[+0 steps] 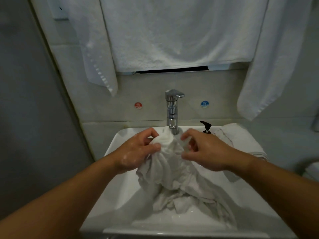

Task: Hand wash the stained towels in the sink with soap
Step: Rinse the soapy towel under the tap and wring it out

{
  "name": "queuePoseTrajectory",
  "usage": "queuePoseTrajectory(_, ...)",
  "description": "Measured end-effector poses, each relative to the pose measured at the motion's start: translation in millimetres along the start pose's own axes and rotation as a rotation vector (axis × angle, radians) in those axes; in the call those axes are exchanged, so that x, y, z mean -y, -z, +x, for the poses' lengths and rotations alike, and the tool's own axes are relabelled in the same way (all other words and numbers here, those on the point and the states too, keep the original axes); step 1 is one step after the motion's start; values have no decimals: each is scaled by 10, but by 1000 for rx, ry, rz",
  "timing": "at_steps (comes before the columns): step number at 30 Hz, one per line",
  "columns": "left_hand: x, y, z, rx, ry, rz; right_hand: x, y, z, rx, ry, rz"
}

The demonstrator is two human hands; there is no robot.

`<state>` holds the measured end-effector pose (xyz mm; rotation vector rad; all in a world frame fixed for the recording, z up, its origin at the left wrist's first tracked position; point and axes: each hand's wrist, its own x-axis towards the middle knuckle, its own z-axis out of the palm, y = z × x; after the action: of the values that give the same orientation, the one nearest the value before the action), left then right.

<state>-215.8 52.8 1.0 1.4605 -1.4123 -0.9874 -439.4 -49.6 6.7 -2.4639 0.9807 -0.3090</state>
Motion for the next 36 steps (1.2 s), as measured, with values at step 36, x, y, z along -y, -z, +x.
queuePoseTrajectory(36,-1222,221,108,-321,-324,424,413,1106,95,-579,48,290)
